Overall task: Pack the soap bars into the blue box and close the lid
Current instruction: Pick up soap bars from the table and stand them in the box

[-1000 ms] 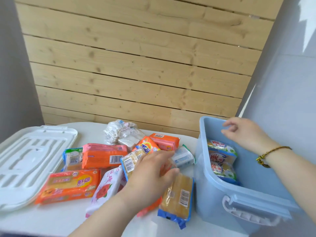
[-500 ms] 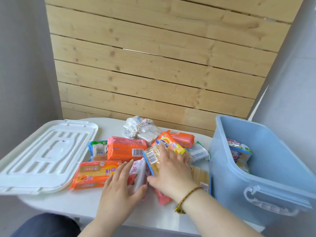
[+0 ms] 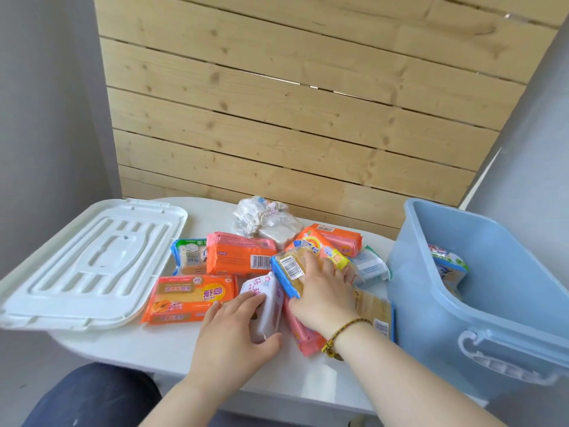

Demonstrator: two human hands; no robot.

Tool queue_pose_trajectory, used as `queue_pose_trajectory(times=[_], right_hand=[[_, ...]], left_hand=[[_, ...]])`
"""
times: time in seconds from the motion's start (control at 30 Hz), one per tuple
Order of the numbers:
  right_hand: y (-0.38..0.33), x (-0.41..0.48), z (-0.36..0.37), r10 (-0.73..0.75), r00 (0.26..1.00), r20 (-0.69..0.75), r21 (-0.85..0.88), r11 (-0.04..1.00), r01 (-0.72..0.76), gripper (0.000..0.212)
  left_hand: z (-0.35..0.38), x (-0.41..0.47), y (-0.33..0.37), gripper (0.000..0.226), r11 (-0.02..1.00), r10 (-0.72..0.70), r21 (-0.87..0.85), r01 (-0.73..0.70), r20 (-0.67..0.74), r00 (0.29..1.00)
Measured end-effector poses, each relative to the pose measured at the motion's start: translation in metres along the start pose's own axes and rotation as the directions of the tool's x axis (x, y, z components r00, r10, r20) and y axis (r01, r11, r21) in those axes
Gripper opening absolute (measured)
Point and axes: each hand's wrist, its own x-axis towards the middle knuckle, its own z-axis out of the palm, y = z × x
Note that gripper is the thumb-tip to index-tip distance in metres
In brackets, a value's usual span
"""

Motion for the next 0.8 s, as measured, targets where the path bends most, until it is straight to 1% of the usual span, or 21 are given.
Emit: queue_pose_trajectory(times=[0.1,0.13,0.23,0.3,0.43,0.5,0.6,0.63,0.7,0.8], right_hand=[[0.005,-0.001,-0.015,-0.05,0.998,-0.03,0.124,0.991,0.053,0.083],[0.006,-0.002,-0.023,-0.068,0.996,-0.051,0.191,0.979,0.077,0.084],[0.011,-0.003,-0.056,-0.076,0.994,-0.084,0.452,0.886,0.106,0.082],[0.015,-0.004,-0.084,-0.096,0.99,-0.104,0.527,0.839,0.136,0.081],[0.036,-0.007,-0.143,-0.151,0.971,-0.183,0.505,0.833,0.225,0.081],[0.054,-0.007,-0.166,-0.158,0.968,-0.194,0.496,0.836,0.236,0.082],[0.086,-0.007,-0.19,-0.142,0.974,-0.174,0.47,0.858,0.209,0.082],[0.096,-0.006,-0.195,-0.13,0.978,-0.162,0.474,0.859,0.193,0.082],[0.119,-0.004,-0.199,-0.088,0.986,-0.139,0.467,0.872,0.144,0.081],[0.153,0.004,-0.193,0.017,0.991,-0.13,0.439,0.898,0.042,0.081]], left_hand=[[0.003,0.0,0.003,0.058,0.999,-0.026,0.028,0.026,-0.013,1.0],[0.004,0.001,0.003,0.056,0.999,-0.033,0.038,0.033,-0.016,0.999],[0.006,0.004,0.006,0.055,0.996,-0.045,0.074,0.045,0.005,0.999],[0.006,0.006,0.007,0.054,0.993,-0.06,0.099,0.059,0.014,0.998],[0.004,0.013,0.018,0.051,0.996,-0.034,0.087,0.032,0.013,0.999],[0.004,0.02,0.027,0.049,0.999,0.004,0.053,-0.004,-0.006,1.0],[0.001,0.033,0.047,0.041,0.997,0.07,-0.015,-0.07,-0.026,0.997],[-0.001,0.037,0.055,0.038,0.995,0.079,-0.065,-0.08,-0.02,0.997],[-0.003,0.045,0.073,0.033,0.972,0.075,-0.224,-0.077,-0.015,0.997],[0.005,0.05,0.103,0.027,0.9,0.049,-0.434,-0.027,0.04,0.998]])
